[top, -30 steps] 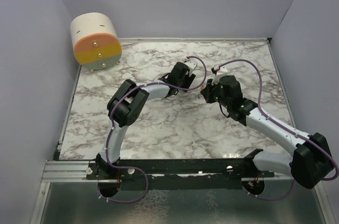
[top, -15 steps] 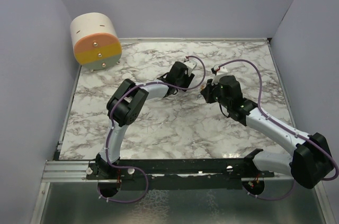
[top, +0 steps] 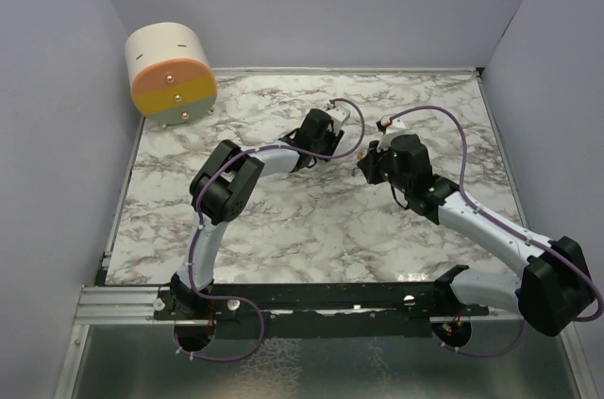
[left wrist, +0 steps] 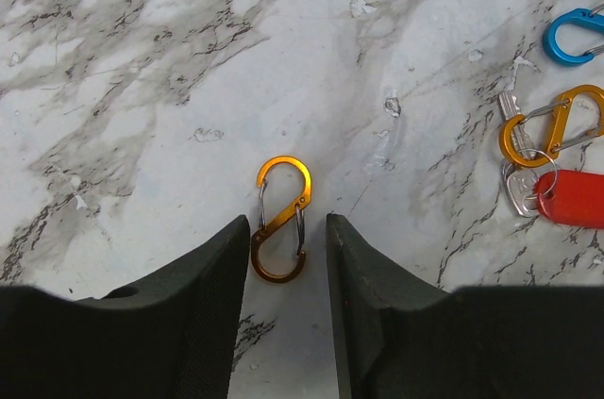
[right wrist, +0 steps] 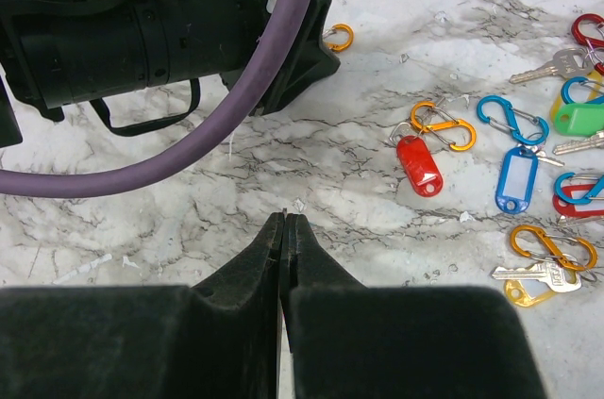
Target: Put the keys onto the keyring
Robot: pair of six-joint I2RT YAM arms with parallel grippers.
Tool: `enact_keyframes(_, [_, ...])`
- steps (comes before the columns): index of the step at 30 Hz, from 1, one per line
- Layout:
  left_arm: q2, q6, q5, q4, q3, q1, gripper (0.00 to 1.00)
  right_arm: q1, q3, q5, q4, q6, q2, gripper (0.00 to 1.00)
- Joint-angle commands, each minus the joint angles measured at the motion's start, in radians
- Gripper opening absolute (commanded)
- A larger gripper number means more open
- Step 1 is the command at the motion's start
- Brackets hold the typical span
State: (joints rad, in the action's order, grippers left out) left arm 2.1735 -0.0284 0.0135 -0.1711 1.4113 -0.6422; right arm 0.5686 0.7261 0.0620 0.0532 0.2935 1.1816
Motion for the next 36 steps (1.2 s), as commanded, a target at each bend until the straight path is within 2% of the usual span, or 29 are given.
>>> enact_keyframes(1, [0.059, 0.005, -0.006, 0.108, -0.038, 0.015, 0.37, 0.005, -0.01, -0.004, -0.006, -0.002, -0.02, 0.01])
enact_keyframes(6, [0.054, 0.0, -0.01, 0.11, -0.041, 0.016, 0.28, 0.005, -0.01, -0.004, -0.007, -0.003, -0.02, 0.01])
enact_keyframes(10, [0.052, -0.002, -0.015, 0.113, -0.04, 0.018, 0.13, 0.005, -0.01, -0.006, -0.008, -0.004, -0.019, 0.01])
enact_keyframes(15, [0.056, -0.005, -0.023, 0.115, -0.033, 0.018, 0.0, 0.005, -0.009, -0.011, -0.011, -0.007, -0.01, 0.01])
enact_keyframes(27, [0.035, -0.043, -0.056, 0.116, -0.025, 0.018, 0.0, 0.004, -0.002, -0.013, -0.01, -0.01, 0.017, 0.01])
enact_keyframes(28, [0.038, -0.044, -0.056, 0.124, -0.02, 0.018, 0.03, 0.005, -0.003, -0.014, -0.009, -0.011, 0.018, 0.01])
enact_keyframes(32, [0.042, -0.045, -0.056, 0.134, -0.019, 0.018, 0.28, 0.004, -0.002, -0.015, -0.012, -0.01, 0.016, 0.01])
enact_keyframes(36, [0.047, -0.042, -0.054, 0.139, -0.018, 0.017, 0.38, 0.005, -0.003, -0.016, -0.012, -0.01, 0.016, 0.01])
